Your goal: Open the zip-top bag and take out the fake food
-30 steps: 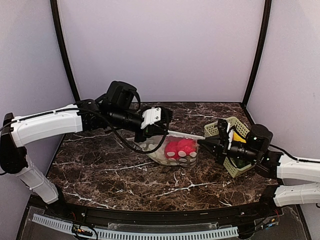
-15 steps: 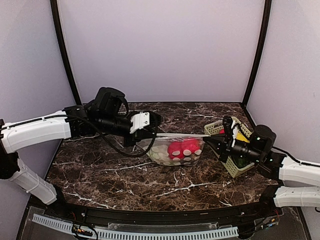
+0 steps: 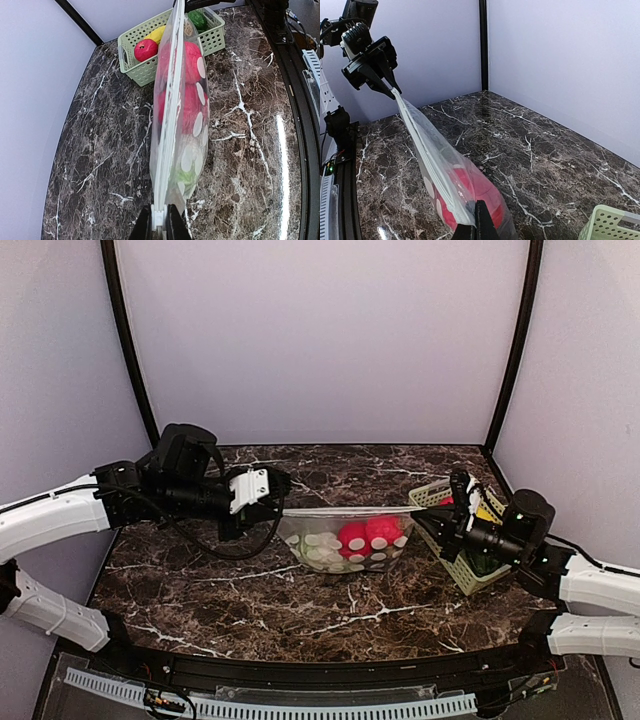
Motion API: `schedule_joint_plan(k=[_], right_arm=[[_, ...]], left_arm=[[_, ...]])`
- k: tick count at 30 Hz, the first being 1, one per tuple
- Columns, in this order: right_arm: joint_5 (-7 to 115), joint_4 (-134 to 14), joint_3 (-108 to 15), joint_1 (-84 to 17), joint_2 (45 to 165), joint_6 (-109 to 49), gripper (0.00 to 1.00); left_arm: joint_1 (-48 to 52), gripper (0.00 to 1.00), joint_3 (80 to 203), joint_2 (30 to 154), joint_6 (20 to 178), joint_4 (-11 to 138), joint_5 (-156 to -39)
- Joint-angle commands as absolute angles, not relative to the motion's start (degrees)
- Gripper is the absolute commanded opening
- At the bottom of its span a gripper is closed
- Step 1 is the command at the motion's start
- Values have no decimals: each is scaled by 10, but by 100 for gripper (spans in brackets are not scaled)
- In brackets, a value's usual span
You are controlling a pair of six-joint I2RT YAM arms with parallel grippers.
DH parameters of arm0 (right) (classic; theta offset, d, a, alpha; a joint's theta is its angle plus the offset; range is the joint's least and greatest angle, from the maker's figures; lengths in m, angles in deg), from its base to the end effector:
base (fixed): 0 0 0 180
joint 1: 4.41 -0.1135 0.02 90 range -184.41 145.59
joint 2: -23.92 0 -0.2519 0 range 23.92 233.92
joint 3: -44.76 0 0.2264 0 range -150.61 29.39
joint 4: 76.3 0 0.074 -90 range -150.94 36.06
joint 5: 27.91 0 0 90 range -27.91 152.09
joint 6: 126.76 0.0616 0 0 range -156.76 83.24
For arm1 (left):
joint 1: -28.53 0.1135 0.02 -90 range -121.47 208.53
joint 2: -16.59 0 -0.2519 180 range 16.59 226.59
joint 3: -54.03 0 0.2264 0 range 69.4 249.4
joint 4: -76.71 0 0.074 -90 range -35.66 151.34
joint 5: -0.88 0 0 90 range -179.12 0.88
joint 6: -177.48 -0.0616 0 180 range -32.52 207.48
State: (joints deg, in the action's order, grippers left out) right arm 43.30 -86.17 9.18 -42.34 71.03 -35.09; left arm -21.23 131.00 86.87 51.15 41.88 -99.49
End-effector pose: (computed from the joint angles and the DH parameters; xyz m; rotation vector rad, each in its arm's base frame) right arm 0.1476 0.1402 0.2490 -0.7589 1.4727 0.7929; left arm 0.1715 -0.2198 0.3135 1.4927 1.4336 -0.3310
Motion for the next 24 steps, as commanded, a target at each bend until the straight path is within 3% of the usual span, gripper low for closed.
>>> schedule_joint_plan(k=[1, 9, 13, 17, 21, 24], right_arm=[[491, -870, 98, -406, 694, -341, 0], [499, -860, 94, -405, 692, -340, 0], [453, -878, 82, -405, 721, -344, 0], [396, -893, 55, -406, 760, -348, 0], [357, -898, 35, -408, 786, -359, 0], [345, -898, 28, -411, 794, -364, 0]], left_arm=[[-192, 3, 1286, 822, 530, 339, -934], [-191, 6, 1270, 808, 545, 324, -932], [-191, 15, 1284, 823, 554, 317, -960], [-191, 38, 1330, 846, 578, 300, -1012], [-191, 72, 1369, 856, 591, 275, -1054], [-191, 84, 1394, 847, 599, 273, -1050]])
